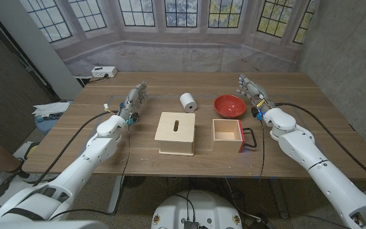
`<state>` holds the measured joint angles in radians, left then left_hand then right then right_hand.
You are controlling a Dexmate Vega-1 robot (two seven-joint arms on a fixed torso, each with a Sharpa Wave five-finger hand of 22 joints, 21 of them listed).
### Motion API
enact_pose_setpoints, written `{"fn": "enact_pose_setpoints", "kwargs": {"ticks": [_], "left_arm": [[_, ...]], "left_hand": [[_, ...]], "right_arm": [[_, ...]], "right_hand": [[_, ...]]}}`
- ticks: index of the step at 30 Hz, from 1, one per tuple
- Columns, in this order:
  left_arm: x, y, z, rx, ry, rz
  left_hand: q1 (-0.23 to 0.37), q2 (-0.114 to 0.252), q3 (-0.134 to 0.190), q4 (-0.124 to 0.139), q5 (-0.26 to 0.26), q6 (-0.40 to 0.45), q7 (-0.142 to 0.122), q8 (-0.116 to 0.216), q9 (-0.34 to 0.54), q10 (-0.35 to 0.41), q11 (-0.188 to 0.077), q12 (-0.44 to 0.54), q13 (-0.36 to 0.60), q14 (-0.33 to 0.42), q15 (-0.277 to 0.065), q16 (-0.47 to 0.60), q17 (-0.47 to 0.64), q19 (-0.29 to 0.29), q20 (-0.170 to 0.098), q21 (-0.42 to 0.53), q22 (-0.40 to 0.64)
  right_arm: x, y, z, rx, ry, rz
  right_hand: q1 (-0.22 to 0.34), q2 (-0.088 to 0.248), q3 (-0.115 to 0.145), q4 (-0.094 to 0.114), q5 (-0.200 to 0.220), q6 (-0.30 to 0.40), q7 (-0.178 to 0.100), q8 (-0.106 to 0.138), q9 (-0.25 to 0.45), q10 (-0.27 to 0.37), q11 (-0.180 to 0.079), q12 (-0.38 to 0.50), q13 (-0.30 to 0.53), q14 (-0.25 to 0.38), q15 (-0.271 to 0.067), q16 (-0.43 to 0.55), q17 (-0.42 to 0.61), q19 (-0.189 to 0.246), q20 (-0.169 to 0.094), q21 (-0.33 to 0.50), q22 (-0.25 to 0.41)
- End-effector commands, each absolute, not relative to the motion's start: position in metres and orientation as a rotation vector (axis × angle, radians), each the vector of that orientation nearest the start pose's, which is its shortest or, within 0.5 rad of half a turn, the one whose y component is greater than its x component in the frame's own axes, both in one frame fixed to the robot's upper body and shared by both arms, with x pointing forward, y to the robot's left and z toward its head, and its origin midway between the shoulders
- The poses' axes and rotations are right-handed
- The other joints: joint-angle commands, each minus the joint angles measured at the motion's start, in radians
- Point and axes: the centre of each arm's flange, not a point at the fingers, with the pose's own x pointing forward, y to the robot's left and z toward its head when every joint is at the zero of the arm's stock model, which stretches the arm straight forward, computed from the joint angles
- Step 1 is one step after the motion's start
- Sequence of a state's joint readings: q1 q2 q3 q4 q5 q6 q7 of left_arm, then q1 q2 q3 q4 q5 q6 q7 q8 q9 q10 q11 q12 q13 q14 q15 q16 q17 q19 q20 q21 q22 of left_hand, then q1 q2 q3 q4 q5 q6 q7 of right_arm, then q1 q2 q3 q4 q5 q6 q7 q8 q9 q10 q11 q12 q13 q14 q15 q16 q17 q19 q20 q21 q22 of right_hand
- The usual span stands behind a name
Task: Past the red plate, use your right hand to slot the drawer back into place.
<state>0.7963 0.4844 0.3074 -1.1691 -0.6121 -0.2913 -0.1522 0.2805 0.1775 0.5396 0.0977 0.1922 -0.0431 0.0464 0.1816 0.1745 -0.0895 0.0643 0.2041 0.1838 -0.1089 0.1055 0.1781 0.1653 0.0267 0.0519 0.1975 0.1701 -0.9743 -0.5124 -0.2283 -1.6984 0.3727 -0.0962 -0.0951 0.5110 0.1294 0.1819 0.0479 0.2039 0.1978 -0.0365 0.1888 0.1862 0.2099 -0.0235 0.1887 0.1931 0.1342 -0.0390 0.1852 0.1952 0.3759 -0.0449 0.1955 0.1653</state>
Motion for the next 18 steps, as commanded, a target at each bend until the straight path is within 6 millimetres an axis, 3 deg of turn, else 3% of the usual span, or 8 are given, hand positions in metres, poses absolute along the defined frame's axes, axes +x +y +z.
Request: {"fn": "enact_pose_setpoints", "kwargs": {"ticks": [1, 10, 13, 18], "left_arm": [[0.66, 0.327, -0.032, -0.023, -0.597, -0.174], [0.652, 0.327, -0.037, -0.02, -0.602, -0.158], [0.652, 0.327, -0.039, -0.023, -0.598, -0.154], [0.651, 0.327, -0.041, -0.023, -0.595, -0.149]], "left_hand": [[0.013, -0.002, 0.006, -0.003, -0.001, -0.007, 0.001, 0.003, 0.003, 0.0, 0.011, 0.004, 0.003, 0.0, 0.003, 0.001, 0.003, 0.007, 0.005, 0.001, 0.002], [0.016, -0.003, 0.011, -0.007, -0.002, -0.002, 0.0, 0.005, 0.003, 0.004, 0.009, 0.004, 0.003, 0.004, 0.002, 0.001, 0.003, 0.009, 0.005, 0.001, 0.002], [0.018, -0.003, 0.012, -0.009, -0.003, 0.0, 0.001, 0.005, 0.003, 0.005, 0.009, 0.005, 0.003, 0.005, 0.003, 0.001, 0.003, 0.011, 0.005, 0.001, 0.002], [0.019, -0.003, 0.015, -0.011, -0.004, 0.001, -0.001, 0.005, 0.003, 0.007, 0.008, 0.005, 0.003, 0.006, 0.002, 0.001, 0.003, 0.012, 0.005, 0.001, 0.002]], "right_arm": [[0.594, -0.263, 0.016, -0.236, -0.481, 0.111], [0.583, -0.26, 0.016, -0.272, -0.436, 0.099], [0.578, -0.26, 0.017, -0.285, -0.423, 0.084], [0.572, -0.258, 0.019, -0.311, -0.405, 0.072]], "right_hand": [[0.022, 0.001, 0.009, -0.017, 0.0, 0.002, 0.007, 0.005, 0.002, 0.003, 0.01, 0.007, 0.002, -0.001, -0.024, 0.005, -0.002, 0.001, -0.019, -0.002, 0.004], [0.037, 0.005, 0.016, -0.037, -0.006, 0.009, 0.005, 0.008, 0.002, 0.007, 0.006, 0.008, 0.002, 0.001, -0.029, 0.01, -0.002, 0.0, -0.025, -0.003, 0.004], [0.071, 0.004, 0.03, -0.069, -0.008, 0.017, 0.011, 0.01, 0.002, 0.015, 0.011, 0.011, 0.002, 0.01, -0.023, 0.012, -0.006, 0.013, -0.018, 0.001, 0.004], [0.1, 0.0, 0.04, -0.097, -0.01, 0.022, 0.014, 0.011, 0.002, 0.02, 0.017, 0.012, 0.002, 0.016, -0.021, 0.014, -0.008, 0.02, -0.015, 0.001, 0.004]]}}
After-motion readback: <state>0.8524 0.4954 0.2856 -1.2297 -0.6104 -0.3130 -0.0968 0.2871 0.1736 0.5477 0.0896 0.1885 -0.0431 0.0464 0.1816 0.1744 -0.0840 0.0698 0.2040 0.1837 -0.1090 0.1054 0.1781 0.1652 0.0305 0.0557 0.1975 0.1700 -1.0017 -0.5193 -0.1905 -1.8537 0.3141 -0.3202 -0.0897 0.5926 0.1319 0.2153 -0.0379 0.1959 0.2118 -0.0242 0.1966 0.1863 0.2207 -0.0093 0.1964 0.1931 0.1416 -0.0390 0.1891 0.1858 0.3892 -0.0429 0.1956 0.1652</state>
